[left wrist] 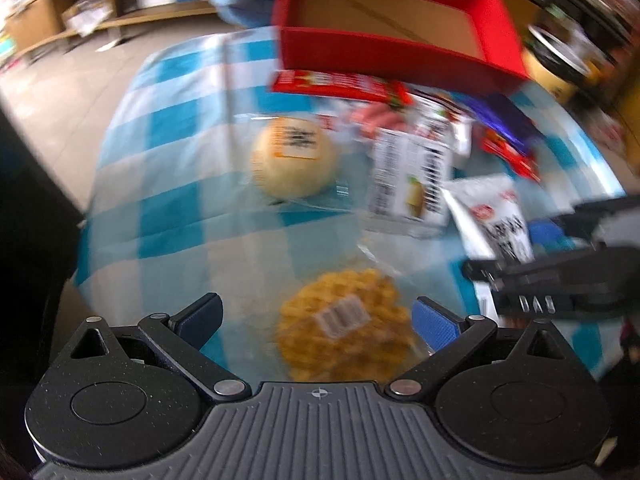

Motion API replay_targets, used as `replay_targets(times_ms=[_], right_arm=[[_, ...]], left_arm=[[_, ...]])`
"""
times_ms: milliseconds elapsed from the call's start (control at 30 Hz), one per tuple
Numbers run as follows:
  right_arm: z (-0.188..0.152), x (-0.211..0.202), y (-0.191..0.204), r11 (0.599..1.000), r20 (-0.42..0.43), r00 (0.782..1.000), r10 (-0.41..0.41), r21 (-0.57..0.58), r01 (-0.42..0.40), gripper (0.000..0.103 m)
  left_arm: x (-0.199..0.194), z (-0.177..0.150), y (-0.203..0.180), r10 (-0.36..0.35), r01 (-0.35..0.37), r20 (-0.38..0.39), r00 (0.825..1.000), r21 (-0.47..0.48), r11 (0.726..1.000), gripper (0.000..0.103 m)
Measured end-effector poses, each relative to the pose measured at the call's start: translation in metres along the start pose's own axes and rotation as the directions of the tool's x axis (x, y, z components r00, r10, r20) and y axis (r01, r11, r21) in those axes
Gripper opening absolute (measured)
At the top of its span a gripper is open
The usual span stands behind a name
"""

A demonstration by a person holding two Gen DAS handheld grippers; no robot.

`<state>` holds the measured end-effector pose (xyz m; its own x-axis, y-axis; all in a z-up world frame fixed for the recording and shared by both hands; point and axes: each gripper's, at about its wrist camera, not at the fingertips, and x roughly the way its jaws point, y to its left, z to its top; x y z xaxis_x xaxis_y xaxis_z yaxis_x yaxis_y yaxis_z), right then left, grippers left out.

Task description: Organize snacks

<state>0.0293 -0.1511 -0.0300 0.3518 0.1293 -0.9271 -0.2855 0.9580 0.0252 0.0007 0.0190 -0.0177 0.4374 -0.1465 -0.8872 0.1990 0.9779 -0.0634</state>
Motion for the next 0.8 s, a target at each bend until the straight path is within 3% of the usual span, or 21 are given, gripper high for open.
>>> replay_targets(times_ms=[100, 267, 467, 567, 633, 700, 800], right_arm=[[-0.003, -0.003, -0.005, 1.000, 0.014, 1.000, 0.020, 0.018, -0.020, 0.045], [-0.007, -0.007, -0.003, 0.998, 0.018, 0.998, 0.064, 0.003, -0.065, 0.043], [-0.010, -0.009, -0.008, 0.994, 0.014, 0.994, 0.106, 0.032, -0.107, 0.043], [-0.012, -0.010, -0.011, 0.990, 0.006, 0.991, 0.131, 0.054, -0.131, 0.043], [-0.013, -0.011, -0.010, 0.990, -0.001, 0.991, 0.134, 0.047, -0.134, 0.043], [-0.014, -0.009, -0.009, 0.990, -0.010, 0.991, 0.137, 0.042, -0.137, 0.043], [-0.014, -0.011, -0.008, 0.989, -0.013, 0.990, 0.142, 0.036, -0.142, 0.043]], left_arm=[[-0.002, -0.002, -0.014, -0.006, 0.005, 0.003, 1.000, 0.142, 0.990, 0.102], [0.003, -0.006, -0.033, 0.031, -0.032, 0.010, 0.999, 0.424, 0.905, 0.102], [0.023, -0.006, -0.043, -0.021, 0.071, -0.093, 0.995, 0.584, 0.808, 0.102], [0.033, -0.013, -0.051, -0.006, 0.094, -0.134, 0.991, 0.662, 0.744, 0.102], [0.041, -0.016, -0.053, 0.012, 0.100, -0.155, 0.988, 0.688, 0.719, 0.102], [0.048, -0.013, -0.049, 0.004, 0.120, -0.177, 0.984, 0.683, 0.721, 0.103], [0.058, -0.001, -0.037, -0.028, 0.178, -0.244, 0.969, 0.623, 0.762, 0.103]])
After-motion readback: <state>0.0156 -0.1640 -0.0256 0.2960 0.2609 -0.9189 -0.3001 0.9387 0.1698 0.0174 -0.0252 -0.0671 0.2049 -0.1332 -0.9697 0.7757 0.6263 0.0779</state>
